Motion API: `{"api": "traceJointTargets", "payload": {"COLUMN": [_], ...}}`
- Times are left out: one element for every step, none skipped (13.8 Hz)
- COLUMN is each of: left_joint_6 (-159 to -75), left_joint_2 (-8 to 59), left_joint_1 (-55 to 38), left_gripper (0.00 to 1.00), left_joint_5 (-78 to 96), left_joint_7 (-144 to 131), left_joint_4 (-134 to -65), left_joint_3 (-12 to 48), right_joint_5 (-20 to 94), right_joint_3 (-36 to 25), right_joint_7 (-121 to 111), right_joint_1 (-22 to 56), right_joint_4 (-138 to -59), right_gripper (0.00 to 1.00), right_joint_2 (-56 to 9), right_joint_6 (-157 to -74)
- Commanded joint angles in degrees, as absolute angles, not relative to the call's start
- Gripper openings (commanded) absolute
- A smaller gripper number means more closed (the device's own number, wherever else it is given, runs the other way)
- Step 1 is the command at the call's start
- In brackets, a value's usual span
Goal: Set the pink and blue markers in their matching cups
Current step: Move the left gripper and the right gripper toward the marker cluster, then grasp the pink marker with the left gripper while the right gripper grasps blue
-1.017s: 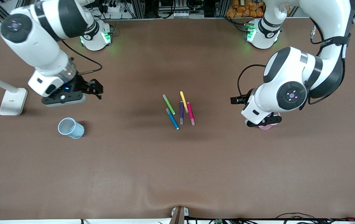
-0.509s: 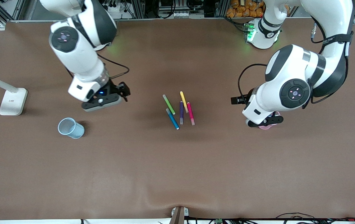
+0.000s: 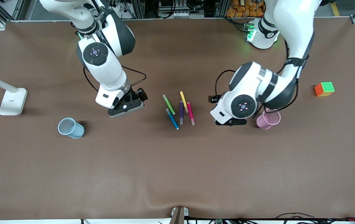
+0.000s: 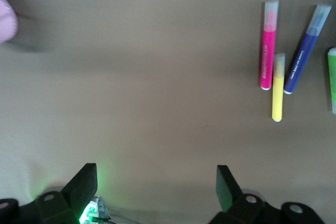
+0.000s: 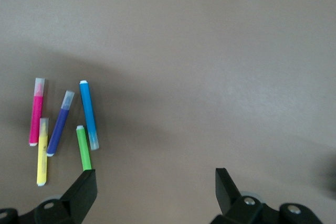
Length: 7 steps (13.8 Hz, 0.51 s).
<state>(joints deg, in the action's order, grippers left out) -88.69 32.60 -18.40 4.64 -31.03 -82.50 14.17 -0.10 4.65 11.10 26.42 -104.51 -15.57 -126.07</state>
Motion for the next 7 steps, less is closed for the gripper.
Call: {"api": "traceJointTargets", "payload": {"left_joint_6": [-88.3, -88.3, -88.4, -89.2, -89.9, -90.2, -90.5], "left_joint_2": [34.6, 35.0, 35.5, 36.0, 36.4, 37.1, 37.5], "left_joint_1": [-17.9, -17.9, -18.0, -17.9, -17.8, -17.9, -18.1], "left_gripper": [1.0, 1.0, 1.0, 1.0, 1.0, 1.0, 1.0], "left_joint_5": [9.6, 9.8, 9.8, 10.1, 10.2, 10.3, 10.4], "left_joint_7": [-30.9, -31.0, -30.9, -31.0, -30.9, -30.9, -31.3], "left_joint_4": [-81.6, -81.6, -81.6, -81.5, -81.5, -81.5, -81.5], "left_joint_3": [13.8, 13.8, 13.8, 13.8, 13.7, 13.7, 13.7], "right_joint_5": [-0.1, -0.1, 0.0, 0.0, 0.0, 0.3, 0.5], "right_joint_3": [4.2, 4.2, 4.2, 4.3, 4.2, 4.2, 4.2], "right_joint_7": [12.0, 12.0, 12.0, 12.1, 12.3, 12.8, 13.0], "right_joint_1": [27.2, 27.3, 27.3, 27.5, 28.0, 28.4, 28.5], "right_joint_4": [-102.0, -101.5, -101.1, -101.1, -101.1, -101.1, -101.1], "right_gripper": [1.0, 1.0, 1.0, 1.0, 1.0, 1.0, 1.0], "right_joint_2": [-20.5, -21.6, -22.8, -23.7, -24.7, -25.8, -27.1], "right_joint_6": [-127.0, -127.1, -127.6, -129.4, -131.4, -133.4, -135.7]}}
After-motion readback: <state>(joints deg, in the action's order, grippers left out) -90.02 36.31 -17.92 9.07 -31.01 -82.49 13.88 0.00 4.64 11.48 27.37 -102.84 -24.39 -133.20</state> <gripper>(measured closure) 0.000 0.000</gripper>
